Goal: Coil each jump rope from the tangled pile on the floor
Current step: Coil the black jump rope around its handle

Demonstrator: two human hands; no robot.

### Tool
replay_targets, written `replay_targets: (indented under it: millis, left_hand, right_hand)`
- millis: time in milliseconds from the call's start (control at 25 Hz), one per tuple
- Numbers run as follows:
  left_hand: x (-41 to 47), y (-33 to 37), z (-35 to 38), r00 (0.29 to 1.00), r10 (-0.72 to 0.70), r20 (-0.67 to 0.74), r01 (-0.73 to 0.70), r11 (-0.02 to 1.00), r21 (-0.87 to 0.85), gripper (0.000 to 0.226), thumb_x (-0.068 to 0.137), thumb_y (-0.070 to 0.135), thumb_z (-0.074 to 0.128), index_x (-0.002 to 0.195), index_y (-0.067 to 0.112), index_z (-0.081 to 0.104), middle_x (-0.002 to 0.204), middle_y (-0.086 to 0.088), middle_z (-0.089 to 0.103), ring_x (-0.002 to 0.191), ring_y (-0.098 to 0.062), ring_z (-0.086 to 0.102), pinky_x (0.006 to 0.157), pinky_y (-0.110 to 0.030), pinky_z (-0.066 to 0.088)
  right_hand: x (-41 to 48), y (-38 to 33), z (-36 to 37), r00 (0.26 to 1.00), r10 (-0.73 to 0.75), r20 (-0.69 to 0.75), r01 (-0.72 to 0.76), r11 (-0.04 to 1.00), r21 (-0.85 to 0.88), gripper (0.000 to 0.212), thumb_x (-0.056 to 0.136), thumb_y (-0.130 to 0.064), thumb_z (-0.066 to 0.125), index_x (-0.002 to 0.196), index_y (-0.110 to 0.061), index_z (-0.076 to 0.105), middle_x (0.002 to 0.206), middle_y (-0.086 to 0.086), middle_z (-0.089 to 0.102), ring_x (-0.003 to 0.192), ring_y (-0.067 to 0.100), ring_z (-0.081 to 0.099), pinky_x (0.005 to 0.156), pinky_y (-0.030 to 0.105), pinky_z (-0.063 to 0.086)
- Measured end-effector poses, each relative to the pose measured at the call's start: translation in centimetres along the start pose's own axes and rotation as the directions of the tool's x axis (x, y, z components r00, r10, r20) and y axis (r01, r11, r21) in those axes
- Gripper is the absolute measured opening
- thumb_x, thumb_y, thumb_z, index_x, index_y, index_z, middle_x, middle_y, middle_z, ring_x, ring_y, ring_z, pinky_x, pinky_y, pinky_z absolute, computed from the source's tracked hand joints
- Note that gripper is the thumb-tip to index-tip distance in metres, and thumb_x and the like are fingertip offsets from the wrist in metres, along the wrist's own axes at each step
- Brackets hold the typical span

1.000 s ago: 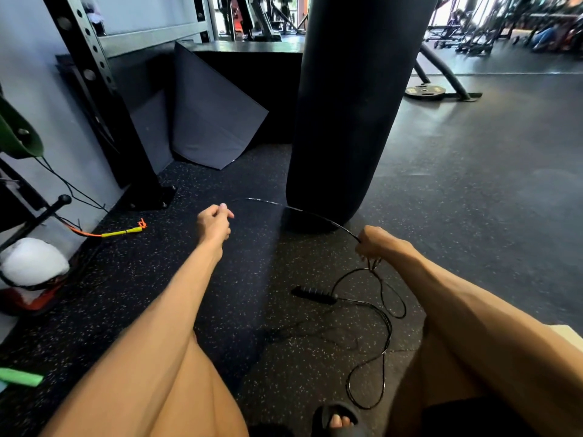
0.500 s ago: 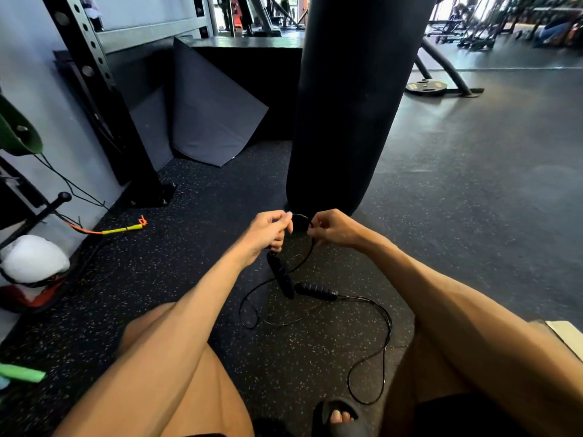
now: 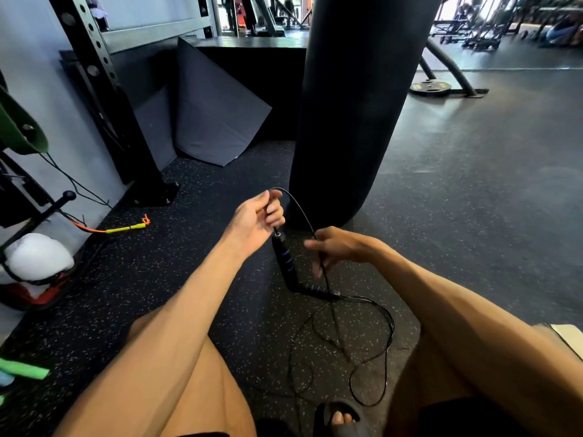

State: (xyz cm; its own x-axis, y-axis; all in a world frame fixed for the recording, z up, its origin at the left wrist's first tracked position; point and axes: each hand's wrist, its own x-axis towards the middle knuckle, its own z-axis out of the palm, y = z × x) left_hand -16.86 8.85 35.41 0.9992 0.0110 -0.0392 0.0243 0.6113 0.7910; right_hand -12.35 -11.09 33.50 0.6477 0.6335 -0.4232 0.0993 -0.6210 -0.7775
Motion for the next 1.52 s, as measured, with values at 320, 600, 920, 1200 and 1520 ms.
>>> replay_targets:
  millis: [320, 600, 920, 1200, 1520]
  left_hand:
    - [0.9, 0.5, -1.2, 0.91, 0.351, -0.222, -0.334, 0.936, 0.112, 0.028, 0.107, 0.018, 0.033, 0.101, 0.0, 0.054, 0.106, -0.03, 0.068, 0.101, -0.04, 0.069, 0.087, -0.044, 0.057]
    - [1.4, -0.2, -2.3, 0.86, 0.46, -0.22, -0.273, 0.78, 0.563, 0.035, 0.104, 0.023, 0.046, 0.099, -0.007, 0.063, 0.089, -0.024, 0.073, 0.082, -0.032, 0.074, 0.073, -0.036, 0.061]
    - [0.1, -1.7, -0.6, 0.995, -0.089, 0.043, 0.032, 0.706, 0.707, 0.041, 0.104, 0.032, 0.044, 0.099, 0.002, 0.072, 0.054, -0.011, 0.059, 0.042, -0.017, 0.044, 0.045, -0.025, 0.032]
    - [0.0, -1.0, 0.4, 0.958, -0.235, 0.165, 0.175, 0.933, 0.314, 0.032, 0.103, 0.025, 0.037, 0.089, 0.007, 0.06, 0.051, 0.007, 0.021, 0.052, -0.012, 0.011, 0.056, -0.03, 0.01]
    - [0.4, -0.4, 0.9, 0.999, 0.048, 0.0, -0.048, 0.996, -0.08, 0.026, 0.104, 0.016, 0.035, 0.091, 0.006, 0.056, 0.058, 0.001, 0.044, 0.051, -0.012, 0.04, 0.056, -0.026, 0.037]
  right_hand:
    - [0.5, 0.5, 0.0, 0.924, -0.281, -0.26, 0.183, 0.921, -0.343, 0.008, 0.097, -0.013, 0.058, 0.089, -0.012, 0.055, 0.076, 0.005, 0.069, 0.067, 0.018, 0.069, 0.061, 0.033, 0.055]
    - [-0.1, -1.7, -0.1, 0.701, -0.67, -0.245, 0.487, 0.701, -0.52, 0.012, 0.098, -0.012, 0.051, 0.088, -0.014, 0.057, 0.078, 0.002, 0.059, 0.069, 0.016, 0.057, 0.061, 0.031, 0.049]
    - [0.0, -2.7, -0.8, 0.538, -0.69, -0.484, 0.519, 0.723, -0.456, 0.015, 0.1, -0.017, 0.049, 0.089, -0.012, 0.058, 0.08, -0.003, 0.059, 0.071, 0.008, 0.055, 0.062, 0.024, 0.043]
    - [0.6, -1.1, -1.8, 0.618, -0.479, -0.624, 0.413, 0.873, -0.261, 0.022, 0.099, -0.028, 0.055, 0.091, -0.008, 0.058, 0.066, 0.0, 0.052, 0.057, 0.007, 0.045, 0.053, 0.023, 0.036]
    - [0.1, -0.6, 0.4, 0.969, -0.048, -0.242, 0.073, 0.993, 0.095, 0.021, 0.106, -0.025, 0.041, 0.102, -0.004, 0.047, 0.073, 0.019, 0.068, 0.064, 0.03, 0.07, 0.053, 0.036, 0.056]
